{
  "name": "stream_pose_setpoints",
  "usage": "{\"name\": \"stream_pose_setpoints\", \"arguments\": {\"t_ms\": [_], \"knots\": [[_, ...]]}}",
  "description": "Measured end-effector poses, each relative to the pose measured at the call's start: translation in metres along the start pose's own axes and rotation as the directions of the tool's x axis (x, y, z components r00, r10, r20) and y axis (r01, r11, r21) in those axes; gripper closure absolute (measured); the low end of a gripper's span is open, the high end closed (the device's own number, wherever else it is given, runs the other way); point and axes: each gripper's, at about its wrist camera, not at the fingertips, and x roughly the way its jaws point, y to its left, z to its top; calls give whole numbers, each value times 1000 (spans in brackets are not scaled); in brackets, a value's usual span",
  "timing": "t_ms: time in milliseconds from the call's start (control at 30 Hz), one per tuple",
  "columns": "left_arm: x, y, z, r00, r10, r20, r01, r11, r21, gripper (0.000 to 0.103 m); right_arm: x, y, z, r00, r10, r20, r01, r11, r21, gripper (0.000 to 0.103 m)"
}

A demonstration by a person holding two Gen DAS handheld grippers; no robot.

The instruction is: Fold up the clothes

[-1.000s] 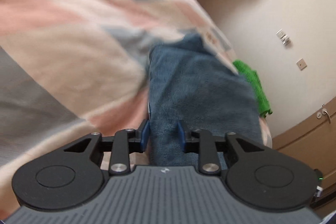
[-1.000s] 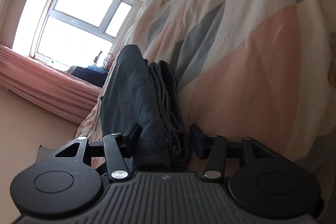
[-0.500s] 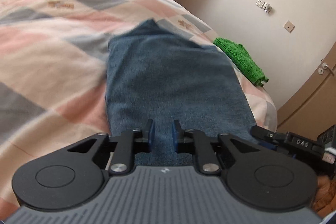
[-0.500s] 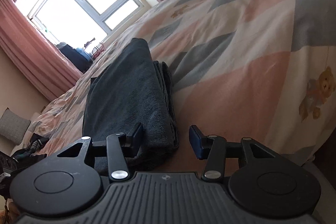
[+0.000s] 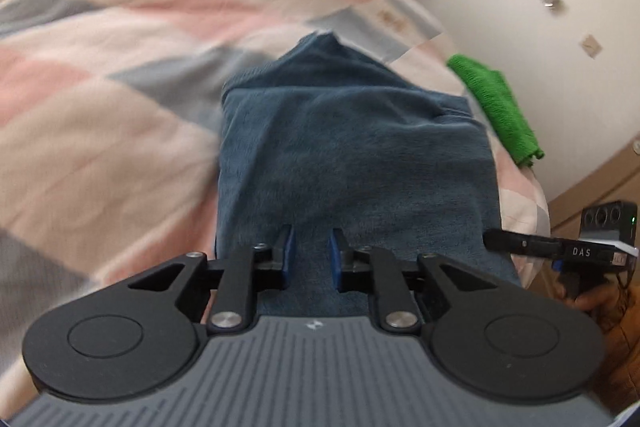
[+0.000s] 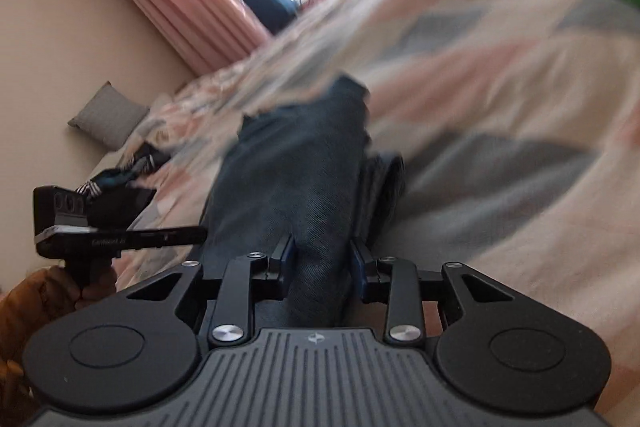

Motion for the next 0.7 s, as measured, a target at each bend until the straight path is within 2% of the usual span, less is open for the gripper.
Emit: {"name": "stream_pose_setpoints", "arguments": {"t_ms": [67, 133, 200, 267, 400, 467, 500, 567, 633, 700], "knots": [[-1, -6, 8, 997, 28, -69, -32, 998, -47, 89, -2, -4, 1, 999, 1, -48, 4, 993, 119, 70], [-2, -12, 16, 990, 41, -135, -54, 994, -93, 88, -4, 7, 11, 992, -44, -117, 63, 985, 163, 70], [-7, -21, 23, 983, 45, -179, -69, 989, -132, 88, -7, 27, 35, 976, -97, -196, 128, 980, 155, 70], [-14, -30, 30, 981, 50, -186, -81, 983, -167, 88, -13, 50, 68, 962, -130, -242, 157, 983, 96, 70], [-20, -49, 42, 985, 77, -158, -114, 963, -245, 88, -16, 77, 144, 958, -86, -273, 87, 996, -9, 70], [-14, -57, 41, 982, 116, -152, -158, 941, -300, 88, 2, 72, 172, 943, -38, -330, 27, 999, -40, 70], [-11, -62, 40, 978, 149, -144, -190, 921, -339, 88, 16, 67, 185, 928, -8, -372, -11, 999, -48, 70], [-7, -72, 30, 972, 204, -119, -236, 868, -437, 88, 50, 56, 205, 882, 34, -471, -74, 995, -67, 72], [-3, -87, 20, 957, 268, -113, -286, 796, -533, 88, 81, 46, 222, 824, 64, -562, -152, 982, -110, 74], [0, -106, 9, 943, 319, -95, -311, 740, -596, 88, 108, 43, 235, 755, 105, -647, -247, 960, -133, 74]]}}
